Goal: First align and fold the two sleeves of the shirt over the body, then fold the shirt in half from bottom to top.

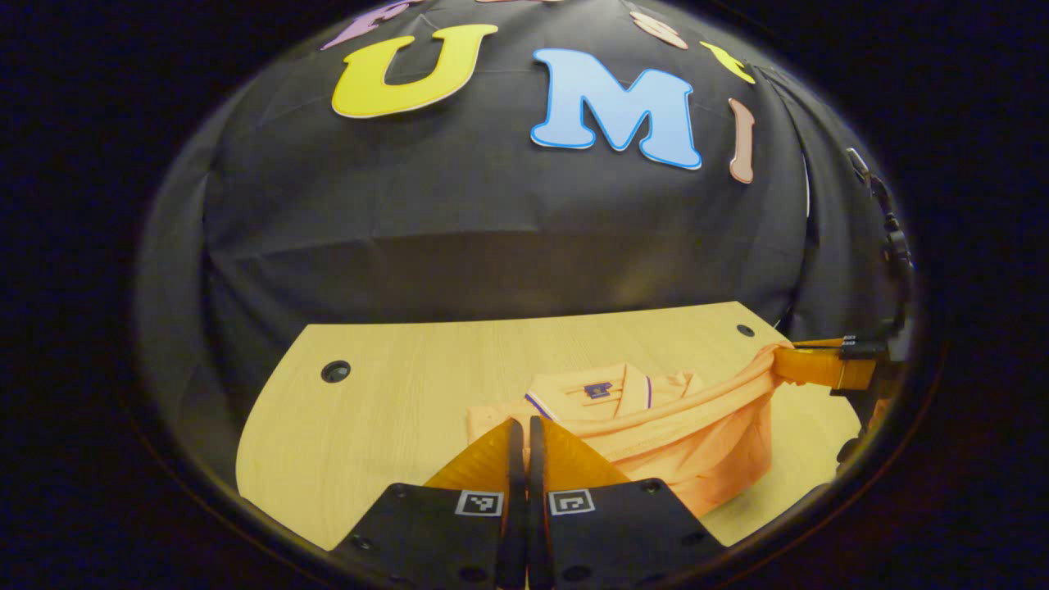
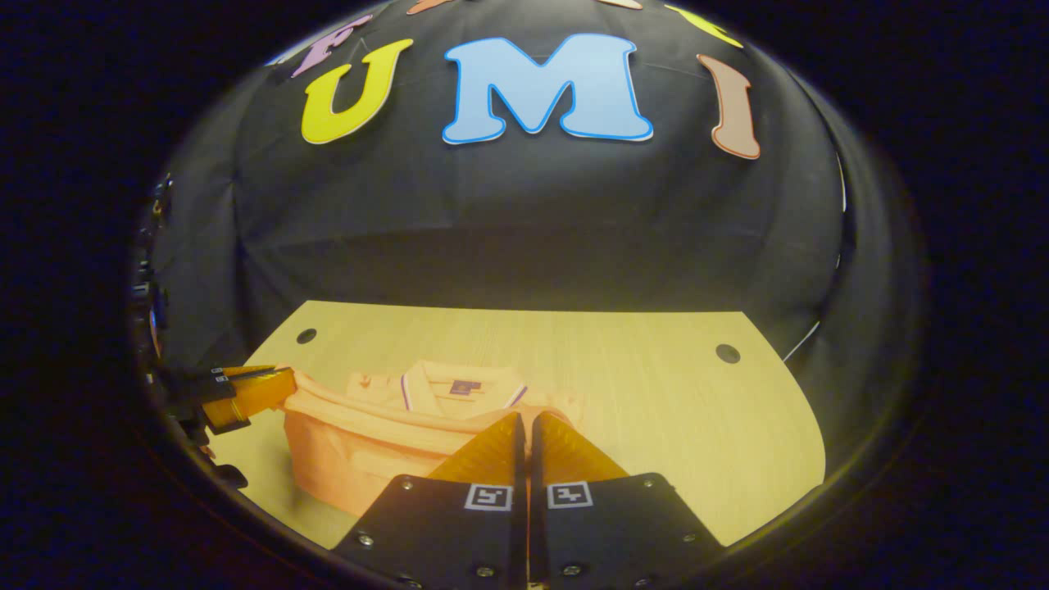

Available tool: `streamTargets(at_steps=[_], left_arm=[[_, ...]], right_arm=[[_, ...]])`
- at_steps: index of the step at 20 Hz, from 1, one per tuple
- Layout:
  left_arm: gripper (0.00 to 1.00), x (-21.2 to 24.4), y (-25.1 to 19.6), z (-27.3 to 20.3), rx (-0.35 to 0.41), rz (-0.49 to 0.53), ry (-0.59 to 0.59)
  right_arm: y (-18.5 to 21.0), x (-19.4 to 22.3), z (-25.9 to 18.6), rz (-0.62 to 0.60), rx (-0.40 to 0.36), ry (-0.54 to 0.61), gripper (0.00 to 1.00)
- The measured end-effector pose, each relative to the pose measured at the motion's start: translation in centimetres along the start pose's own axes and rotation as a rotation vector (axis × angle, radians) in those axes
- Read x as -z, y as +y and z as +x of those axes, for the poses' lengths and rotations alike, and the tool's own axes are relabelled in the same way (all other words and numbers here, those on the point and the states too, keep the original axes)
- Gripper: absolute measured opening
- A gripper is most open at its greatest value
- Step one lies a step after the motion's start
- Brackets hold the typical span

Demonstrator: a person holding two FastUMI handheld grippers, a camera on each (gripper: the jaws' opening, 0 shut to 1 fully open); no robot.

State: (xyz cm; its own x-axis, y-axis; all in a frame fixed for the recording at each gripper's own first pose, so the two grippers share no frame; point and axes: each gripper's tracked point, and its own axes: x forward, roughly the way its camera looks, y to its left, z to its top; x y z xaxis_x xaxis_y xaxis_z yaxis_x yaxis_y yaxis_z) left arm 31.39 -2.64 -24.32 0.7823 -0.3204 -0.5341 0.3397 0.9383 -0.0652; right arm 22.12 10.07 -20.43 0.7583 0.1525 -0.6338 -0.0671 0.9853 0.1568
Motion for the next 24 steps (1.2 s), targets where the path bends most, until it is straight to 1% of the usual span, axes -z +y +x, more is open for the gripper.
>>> streamTargets(at_steps=[4, 8, 13, 17, 21, 24], left_arm=[[0.06, -0.5, 0.1, 3.4, 0.003, 0.056, -0.008], [0.06, -0.8, 0.1, 6.3, -0.005, 0.092, -0.029], [0.06, 0.4, 0.7, 8.8, -0.027, 0.068, -0.027], [0.06, 2.1, 1.5, 10.0, -0.049, 0.042, 0.003], [0.06, 3.2, 2.0, 10.6, -0.055, 0.031, 0.024], [0.08, 3.4, 2.1, 10.6, -0.053, 0.044, 0.036]], right_arm=[[-0.5, -0.7, 3.1, 0.007, 0.031, 0.011, 0.01], [-1.1, -0.9, 5.8, -0.021, 0.062, 0.025, 0.01], [-1.1, 0.4, 8.4, -0.071, 0.080, 0.057, 0.03], [-0.7, 1.5, 10.1, -0.092, 0.096, 0.076, 0.03], [-0.6, 2.5, 10.9, -0.113, 0.114, 0.099, 0.05], [-0.7, 3.0, 10.8, -0.113, 0.125, 0.122, 0.08]])
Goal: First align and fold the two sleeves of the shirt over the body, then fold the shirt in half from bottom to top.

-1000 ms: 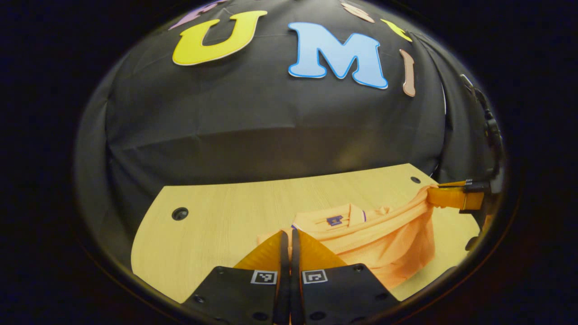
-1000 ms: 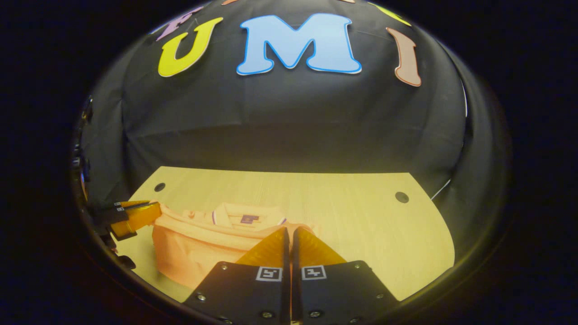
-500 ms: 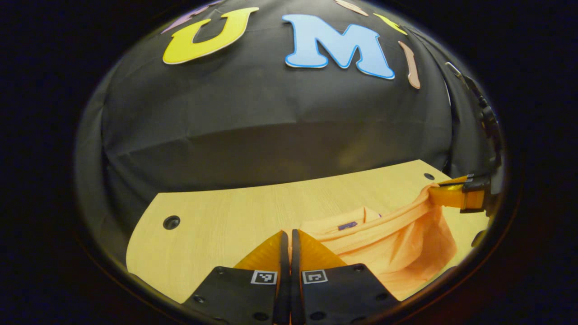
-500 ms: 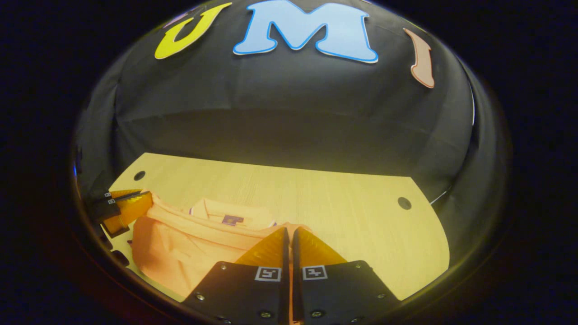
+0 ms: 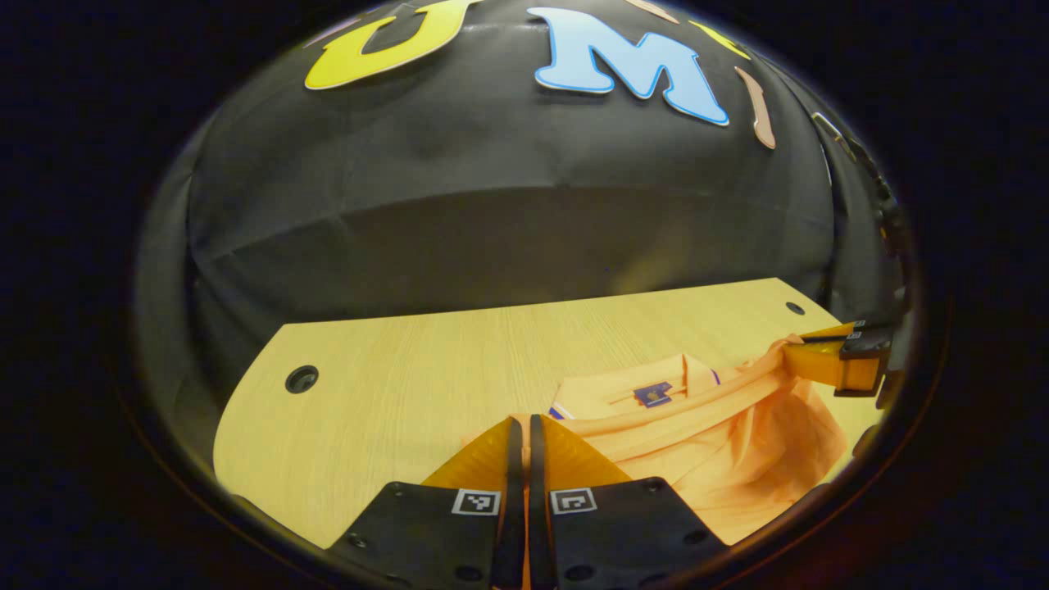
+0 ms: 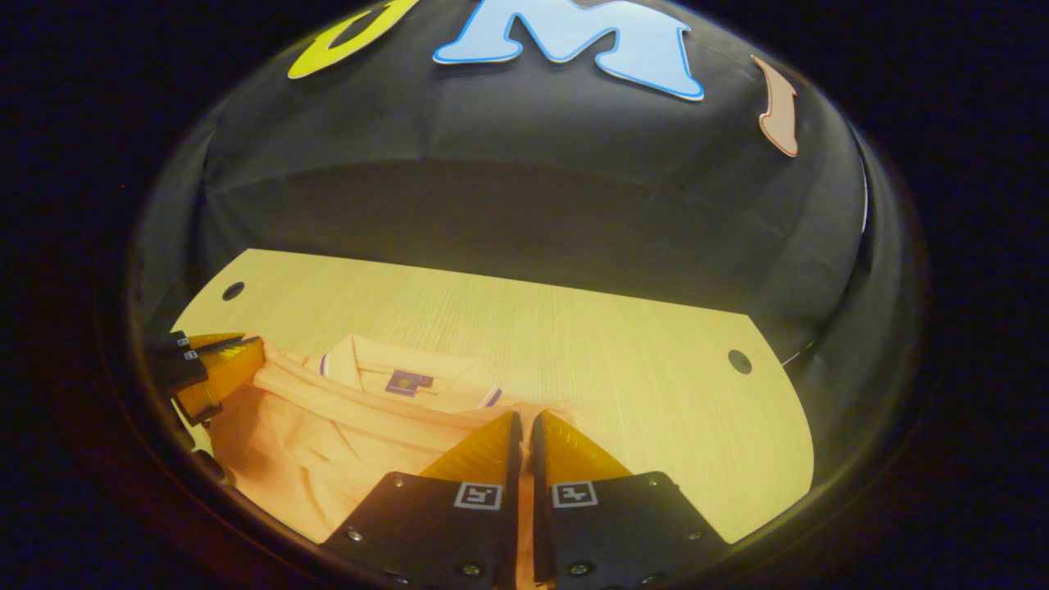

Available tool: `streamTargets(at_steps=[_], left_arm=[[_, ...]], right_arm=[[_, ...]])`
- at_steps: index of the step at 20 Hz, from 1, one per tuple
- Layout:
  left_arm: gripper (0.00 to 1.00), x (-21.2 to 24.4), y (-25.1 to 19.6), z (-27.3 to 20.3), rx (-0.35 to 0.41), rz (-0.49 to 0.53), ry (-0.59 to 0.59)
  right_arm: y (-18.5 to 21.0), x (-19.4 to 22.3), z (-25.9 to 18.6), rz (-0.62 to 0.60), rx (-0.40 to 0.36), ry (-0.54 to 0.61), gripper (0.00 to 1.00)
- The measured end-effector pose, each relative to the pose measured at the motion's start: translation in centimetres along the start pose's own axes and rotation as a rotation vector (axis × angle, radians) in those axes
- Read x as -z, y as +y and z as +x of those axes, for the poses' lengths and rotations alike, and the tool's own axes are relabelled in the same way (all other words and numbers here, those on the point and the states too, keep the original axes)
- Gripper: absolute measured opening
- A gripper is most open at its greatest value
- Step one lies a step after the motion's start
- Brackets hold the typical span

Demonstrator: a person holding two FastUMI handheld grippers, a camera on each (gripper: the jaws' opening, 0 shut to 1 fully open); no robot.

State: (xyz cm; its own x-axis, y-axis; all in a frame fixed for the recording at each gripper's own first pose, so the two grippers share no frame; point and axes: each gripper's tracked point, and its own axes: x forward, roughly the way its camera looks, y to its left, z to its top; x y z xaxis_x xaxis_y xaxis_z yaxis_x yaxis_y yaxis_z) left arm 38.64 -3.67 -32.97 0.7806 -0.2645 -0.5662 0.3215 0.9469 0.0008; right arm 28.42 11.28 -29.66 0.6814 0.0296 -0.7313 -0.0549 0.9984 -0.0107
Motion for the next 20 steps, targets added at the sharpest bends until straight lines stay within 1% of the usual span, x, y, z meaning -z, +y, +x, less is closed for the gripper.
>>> streamTargets(at_steps=[2, 3, 4, 5, 6, 7, 8, 9, 10, 11, 13, 14, 15, 17, 18, 19, 20], left_arm=[[0.13, -0.2, 0.1, -0.2, 0.000, 0.013, -0.005], [0.17, -0.4, 0.2, -0.3, 0.002, 0.021, -0.013], [0.18, -0.8, 0.0, -0.4, 0.009, 0.023, -0.025], [0.19, -1.3, -0.1, -0.6, 0.014, 0.024, -0.039], [0.24, -1.7, -0.1, -0.7, 0.014, 0.025, -0.052], [0.24, -1.9, -0.1, -0.9, 0.016, 0.027, -0.058], [0.33, -1.9, -0.1, -1.0, 0.010, 0.028, -0.063], [0.41, -2.1, -0.2, -1.1, 0.011, 0.023, -0.065], [0.50, -2.2, -0.2, -1.5, 0.005, 0.019, -0.066], [0.55, -2.3, 0.0, -1.8, -0.010, 0.018, -0.067], [0.80, -2.7, 0.2, -3.0, -0.030, 0.009, -0.075], [0.92, -3.2, 0.1, -3.6, -0.032, 0.010, -0.092], [0.97, -3.7, 0.1, -4.2, -0.034, 0.024, -0.107], [1.00, -4.6, 0.3, -5.5, -0.048, 0.056, -0.136], [0.99, -5.3, 0.0, -6.4, -0.048, 0.054, -0.151], [0.98, -5.8, -0.3, -7.1, -0.045, 0.046, -0.169], [0.97, -6.4, -0.4, -7.8, -0.043, 0.043, -0.189]], right_arm=[[0.0, 0.2, -0.2, 0.012, 0.002, 0.012, 0.07], [-0.3, 0.3, -0.2, 0.016, 0.014, 0.016, 0.09], [-0.5, 0.3, -0.2, 0.020, 0.018, 0.019, 0.14], [-0.6, 0.3, -0.3, 0.024, 0.021, 0.021, 0.20], [-0.8, 0.2, -0.4, 0.024, 0.028, 0.019, 0.22], [-1.0, 0.1, -0.5, 0.025, 0.032, 0.015, 0.24], [-1.1, -0.1, -0.7, 0.029, 0.033, 0.007, 0.29], [-1.0, -0.5, -1.0, 0.033, 0.025, -0.005, 0.31], [-1.0, -0.7, -1.2, 0.035, 0.018, -0.014, 0.44], [-0.9, -0.8, -1.6, 0.037, 0.011, -0.016, 0.49], [-1.1, -0.7, -2.2, 0.034, 0.000, -0.017, 0.53], [-1.3, -0.9, -2.6, 0.031, -0.003, -0.028, 0.67], [-1.4, -1.1, -3.2, 0.029, -0.003, -0.039, 0.74], [-1.6, -1.7, -4.5, 0.027, -0.010, -0.066, 0.77], [-1.6, -1.9, -5.1, 0.027, -0.009, -0.081, 0.86], [-1.8, -2.3, -5.9, 0.026, -0.009, -0.099, 0.88], [-2.0, -2.8, -7.0, 0.021, -0.011, -0.120, 0.88]])
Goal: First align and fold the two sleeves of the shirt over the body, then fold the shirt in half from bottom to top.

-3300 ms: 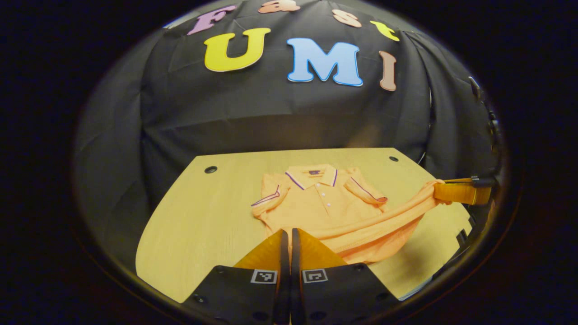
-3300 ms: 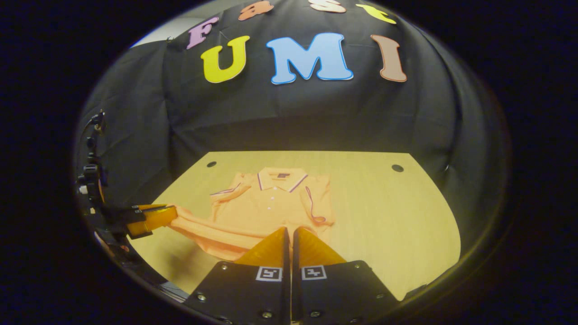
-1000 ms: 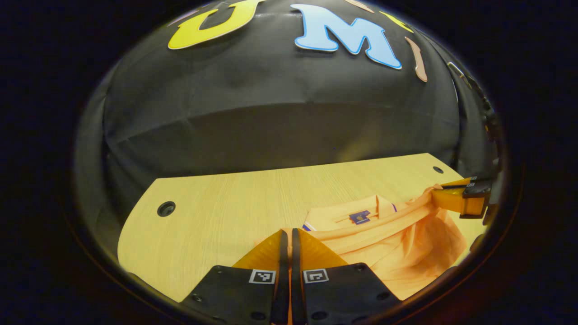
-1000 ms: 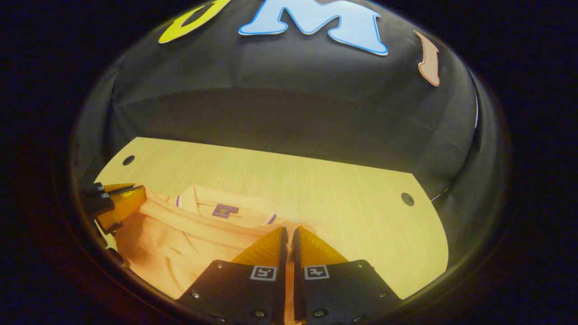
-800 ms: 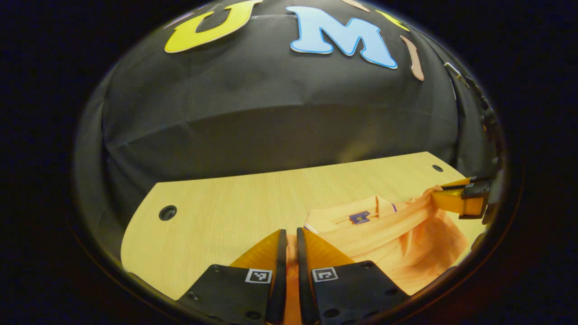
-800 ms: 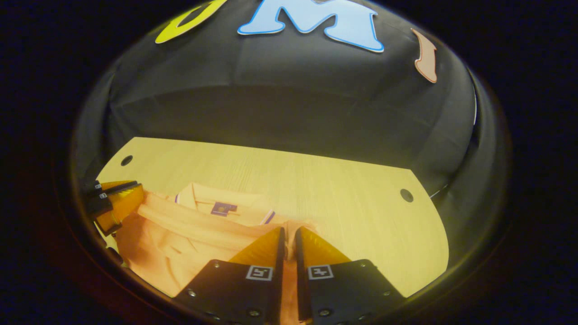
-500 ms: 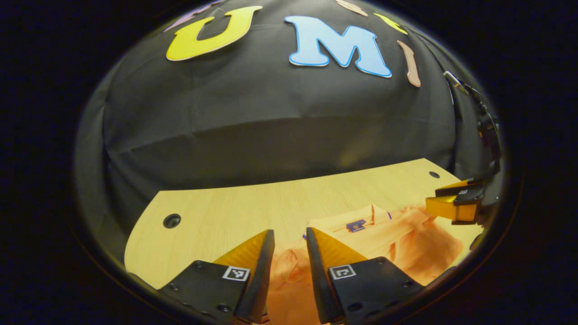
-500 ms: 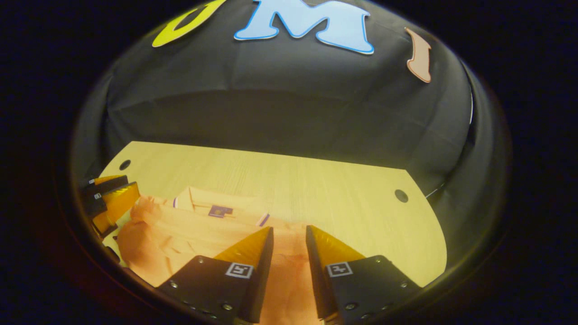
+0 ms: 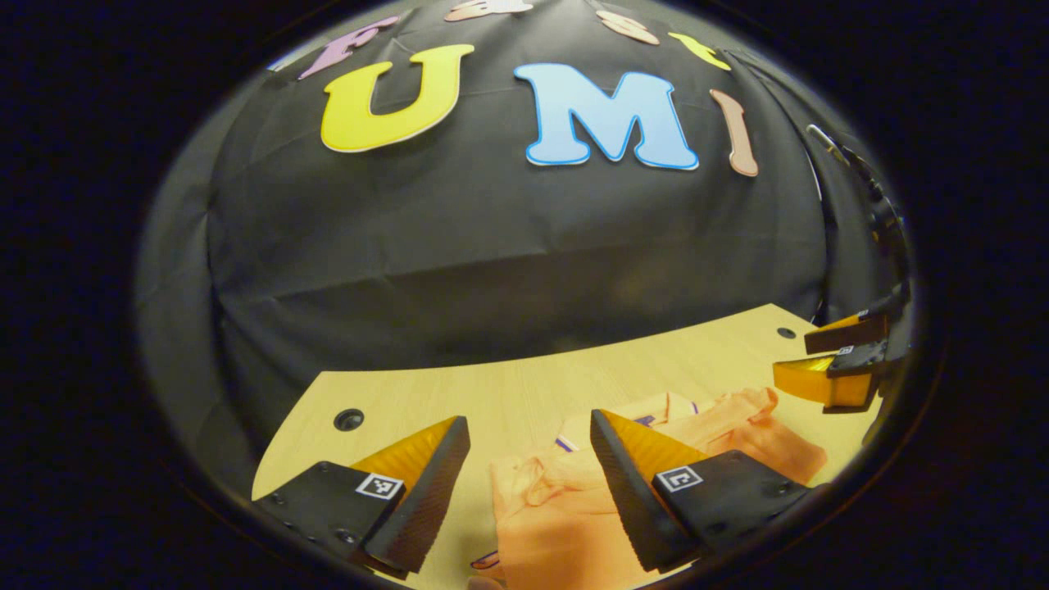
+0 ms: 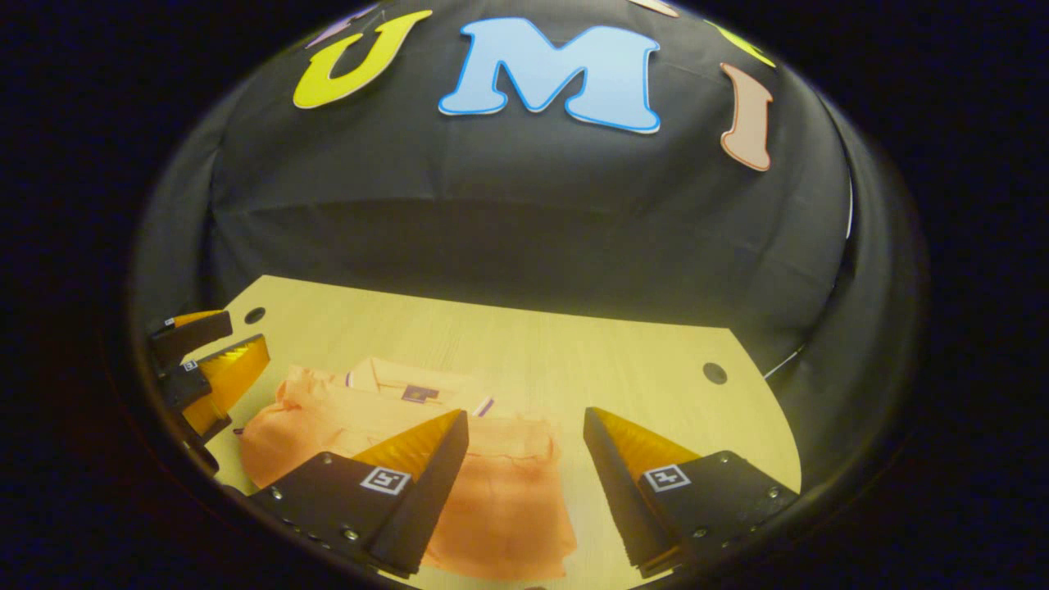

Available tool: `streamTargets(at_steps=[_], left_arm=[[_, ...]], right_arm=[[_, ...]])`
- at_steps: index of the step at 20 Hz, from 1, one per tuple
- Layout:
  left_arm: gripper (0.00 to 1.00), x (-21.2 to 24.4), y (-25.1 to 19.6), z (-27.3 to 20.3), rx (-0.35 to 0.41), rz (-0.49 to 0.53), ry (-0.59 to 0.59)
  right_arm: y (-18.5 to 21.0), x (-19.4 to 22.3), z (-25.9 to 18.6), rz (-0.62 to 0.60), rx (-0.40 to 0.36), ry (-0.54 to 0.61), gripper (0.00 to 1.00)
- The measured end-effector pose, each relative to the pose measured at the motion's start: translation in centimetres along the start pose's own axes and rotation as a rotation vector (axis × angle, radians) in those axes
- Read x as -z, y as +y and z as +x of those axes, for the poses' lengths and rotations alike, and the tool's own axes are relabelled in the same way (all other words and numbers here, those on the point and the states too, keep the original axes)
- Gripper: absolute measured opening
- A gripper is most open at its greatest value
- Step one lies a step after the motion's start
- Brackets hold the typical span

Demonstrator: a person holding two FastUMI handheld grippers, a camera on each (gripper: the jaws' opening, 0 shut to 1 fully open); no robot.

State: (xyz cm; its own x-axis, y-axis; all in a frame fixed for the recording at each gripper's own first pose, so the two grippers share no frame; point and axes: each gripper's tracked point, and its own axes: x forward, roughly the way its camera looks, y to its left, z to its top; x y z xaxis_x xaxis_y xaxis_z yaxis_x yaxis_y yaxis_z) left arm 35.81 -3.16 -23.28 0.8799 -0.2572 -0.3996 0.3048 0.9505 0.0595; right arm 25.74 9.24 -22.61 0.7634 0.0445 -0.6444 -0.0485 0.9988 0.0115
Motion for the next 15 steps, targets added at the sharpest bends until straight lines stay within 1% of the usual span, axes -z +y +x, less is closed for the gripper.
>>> streamTargets(at_steps=[1, 2, 3, 4, 5, 6, 7, 9, 11, 12, 14, 15], left_arm=[[1.00, -0.8, -0.1, -0.7, -0.003, 0.006, -0.029], [0.96, -1.4, -0.2, -1.3, -0.006, 0.011, -0.051], [1.00, -2.1, -0.4, -2.1, -0.004, 0.011, -0.076], [1.00, -2.9, -0.9, -2.9, 0.004, 0.006, -0.097], [0.96, -3.4, -1.3, -3.6, 0.008, 0.005, -0.113], [1.00, -4.0, -1.6, -4.4, 0.007, 0.010, -0.130], [0.96, -4.6, -2.0, -5.1, 0.004, 0.022, -0.150], [1.00, -6.0, -2.8, -6.8, 0.006, 0.046, -0.192], [1.00, -7.3, -3.7, -8.4, 0.013, 0.052, -0.232], [0.96, -7.6, -4.0, -9.1, 0.014, 0.049, -0.242], [0.96, -8.3, -4.5, -10.7, 0.008, 0.038, -0.262], [1.00, -8.6, -4.7, -11.6, 0.005, 0.032, -0.274]], right_arm=[[-0.1, -0.5, -1.0, -0.009, -0.005, -0.018, 0.88], [-0.1, -0.9, -2.1, -0.020, -0.008, -0.038, 0.88], [-0.2, -1.4, -3.1, -0.030, -0.007, -0.061, 0.88], [-0.3, -2.0, -4.1, -0.041, -0.004, -0.083, 0.88], [-0.4, -2.5, -5.1, -0.052, 0.002, -0.107, 0.88], [-0.5, -2.8, -6.0, -0.061, 0.009, -0.132, 0.87], [-0.6, -3.0, -6.9, -0.067, 0.013, -0.149, 0.86], [-0.9, -2.9, -8.8, -0.076, 0.017, -0.169, 0.88], [-1.2, -2.9, -10.5, -0.087, 0.021, -0.189, 0.88], [-1.6, -2.7, -11.2, -0.096, 0.027, -0.201, 0.88], [-1.9, -2.6, -12.9, -0.103, 0.034, -0.236, 0.88], [-1.8, -2.8, -13.8, -0.098, 0.028, -0.255, 0.88]])
